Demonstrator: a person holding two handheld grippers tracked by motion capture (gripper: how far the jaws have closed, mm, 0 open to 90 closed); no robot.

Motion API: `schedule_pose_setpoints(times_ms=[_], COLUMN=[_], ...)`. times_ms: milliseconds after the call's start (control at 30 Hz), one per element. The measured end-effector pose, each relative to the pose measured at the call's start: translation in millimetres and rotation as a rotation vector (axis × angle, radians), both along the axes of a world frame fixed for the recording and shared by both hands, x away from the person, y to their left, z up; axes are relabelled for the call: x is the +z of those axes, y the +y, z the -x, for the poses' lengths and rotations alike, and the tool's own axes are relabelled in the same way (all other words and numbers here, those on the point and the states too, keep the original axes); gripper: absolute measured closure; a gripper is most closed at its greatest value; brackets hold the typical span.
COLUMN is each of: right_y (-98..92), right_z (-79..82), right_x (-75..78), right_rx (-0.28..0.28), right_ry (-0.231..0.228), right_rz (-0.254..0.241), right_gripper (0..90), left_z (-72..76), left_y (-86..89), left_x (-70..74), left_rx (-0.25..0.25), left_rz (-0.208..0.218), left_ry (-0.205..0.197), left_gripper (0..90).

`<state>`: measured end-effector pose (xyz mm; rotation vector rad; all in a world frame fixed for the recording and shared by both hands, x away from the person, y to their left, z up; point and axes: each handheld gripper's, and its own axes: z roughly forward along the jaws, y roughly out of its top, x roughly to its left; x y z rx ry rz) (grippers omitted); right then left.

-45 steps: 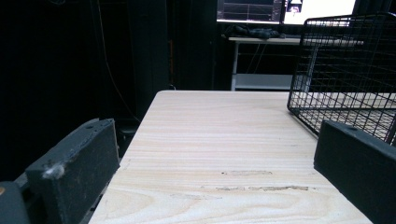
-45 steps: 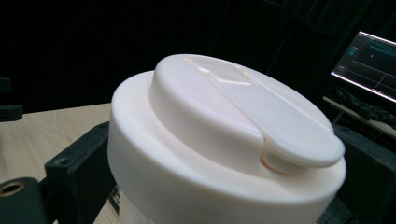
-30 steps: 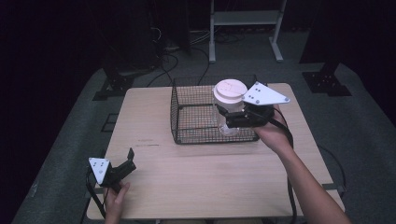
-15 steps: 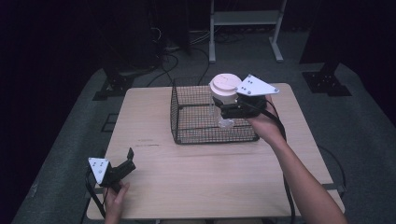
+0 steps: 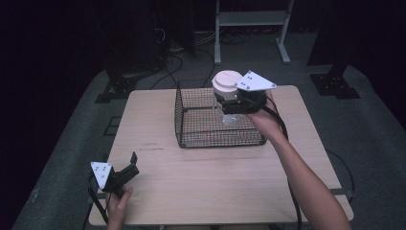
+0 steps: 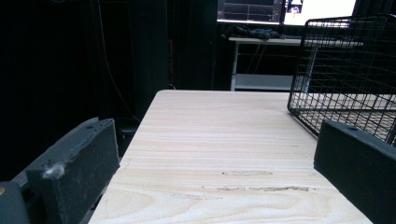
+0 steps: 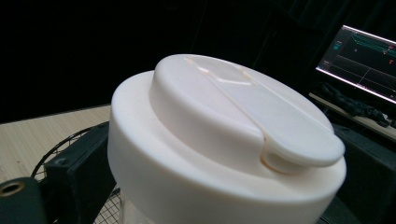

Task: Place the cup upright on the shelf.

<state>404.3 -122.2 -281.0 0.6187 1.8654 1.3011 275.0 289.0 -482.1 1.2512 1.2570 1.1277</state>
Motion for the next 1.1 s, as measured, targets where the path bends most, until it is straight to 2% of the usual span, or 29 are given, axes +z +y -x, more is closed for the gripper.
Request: schedule_pose_setpoints(times_ms=[1100], right_y=[26.5], right_z=[-42.5], right_x=[-24.2], right_rx=[-0.012], right_ry=[0.035], right_rz=[0.002], right_gripper=[4.1], left_z=[0.0], left_y=[1.1], left_x=[0.0], left_rx=[-0.001], left_rz=[0.012], left_ry=[-0.003], left_gripper=[0.0])
